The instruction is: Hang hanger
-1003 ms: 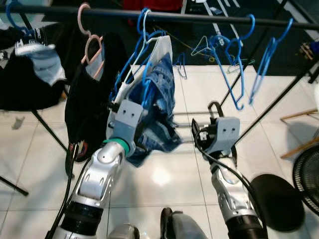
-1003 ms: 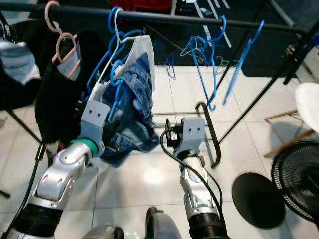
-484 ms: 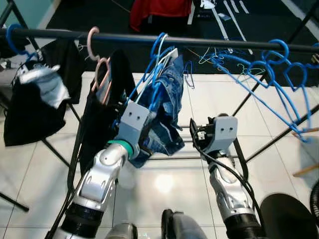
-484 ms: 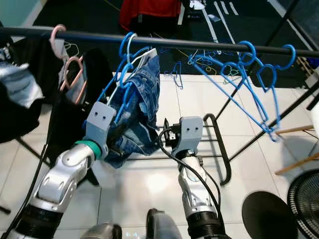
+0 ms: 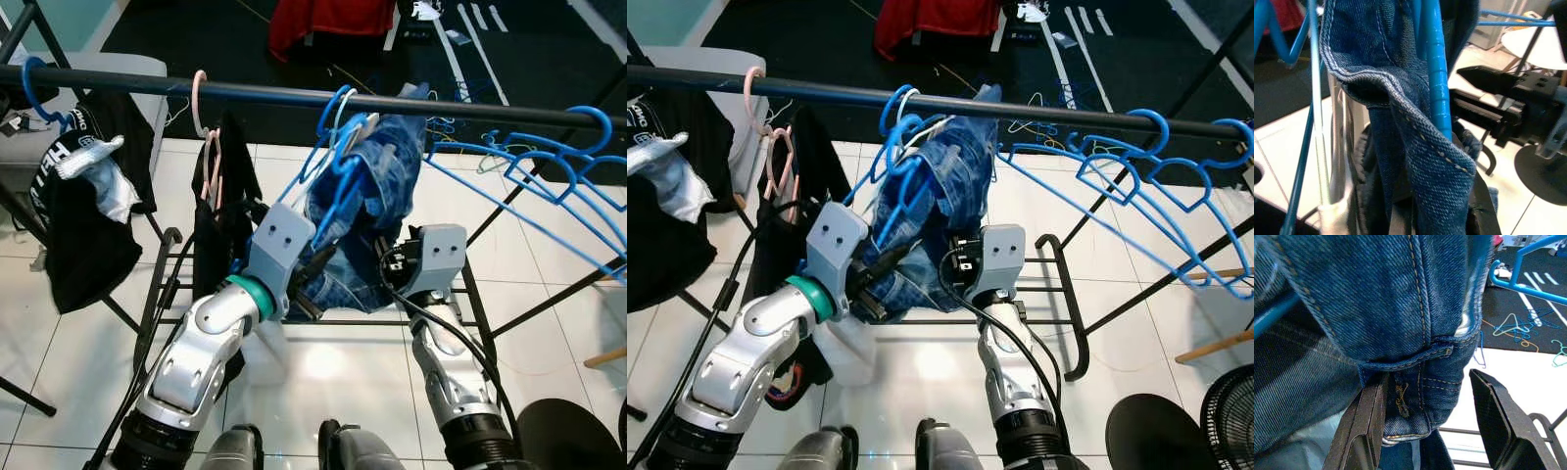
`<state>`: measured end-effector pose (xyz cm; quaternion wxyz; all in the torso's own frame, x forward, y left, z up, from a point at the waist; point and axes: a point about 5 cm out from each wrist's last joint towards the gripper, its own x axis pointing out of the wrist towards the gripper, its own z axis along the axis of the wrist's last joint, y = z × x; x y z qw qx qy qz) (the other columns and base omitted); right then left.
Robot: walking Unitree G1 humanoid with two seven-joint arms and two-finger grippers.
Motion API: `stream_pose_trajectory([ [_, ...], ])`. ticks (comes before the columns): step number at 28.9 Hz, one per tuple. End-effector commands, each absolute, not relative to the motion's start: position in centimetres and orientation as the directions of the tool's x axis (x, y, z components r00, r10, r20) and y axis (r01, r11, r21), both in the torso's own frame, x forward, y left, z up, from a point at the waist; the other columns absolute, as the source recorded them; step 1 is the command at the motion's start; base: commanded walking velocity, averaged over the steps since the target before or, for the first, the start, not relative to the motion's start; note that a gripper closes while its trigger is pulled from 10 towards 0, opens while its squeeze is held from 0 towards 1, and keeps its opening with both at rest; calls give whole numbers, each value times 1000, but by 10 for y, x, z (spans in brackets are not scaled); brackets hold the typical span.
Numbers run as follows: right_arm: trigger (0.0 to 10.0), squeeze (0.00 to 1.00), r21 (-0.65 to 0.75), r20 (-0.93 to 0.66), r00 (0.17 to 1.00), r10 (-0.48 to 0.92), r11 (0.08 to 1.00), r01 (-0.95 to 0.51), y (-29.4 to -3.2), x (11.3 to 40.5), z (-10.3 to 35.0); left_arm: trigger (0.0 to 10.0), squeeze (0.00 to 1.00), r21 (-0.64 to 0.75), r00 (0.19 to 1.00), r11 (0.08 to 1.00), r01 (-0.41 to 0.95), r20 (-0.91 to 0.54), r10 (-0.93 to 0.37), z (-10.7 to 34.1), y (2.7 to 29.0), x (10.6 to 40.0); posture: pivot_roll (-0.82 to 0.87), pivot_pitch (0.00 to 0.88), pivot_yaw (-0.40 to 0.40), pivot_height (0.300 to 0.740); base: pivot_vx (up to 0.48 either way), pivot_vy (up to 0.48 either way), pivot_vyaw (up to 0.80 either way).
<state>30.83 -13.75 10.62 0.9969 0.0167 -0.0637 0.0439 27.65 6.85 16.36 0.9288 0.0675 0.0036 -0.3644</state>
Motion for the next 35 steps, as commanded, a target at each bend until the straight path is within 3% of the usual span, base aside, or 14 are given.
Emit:
stream_pose_trajectory([
  [1, 10000, 0, 22, 97, 992, 76, 997, -78, -142, 305, 97, 10000, 0, 146, 685, 680, 718, 24, -728, 177, 60, 269, -6, 72, 6, 733, 0, 0, 0],
  [12, 10000, 0, 15, 97, 992, 76, 997, -78, -143, 306, 97, 10000, 0, 174, 721, 706, 687, -45, -691, 181, 51, 276, -10, 70, 2, 733, 0, 0, 0],
  [20, 10000, 0, 12, 106, 991, 85, 996, -87, -141, 310, 101, 10000, 0, 125, 854, 846, 518, -132, -504, 187, 31, 317, -11, 73, 3, 733, 0, 0, 0],
  [35, 10000, 0, 14, 109, 990, 86, 996, -88, -139, 312, 100, 10000, 0, 73, 913, 924, 374, -202, -354, 188, 27, 331, -2, 60, 10, 733, 0, 0, 0],
])
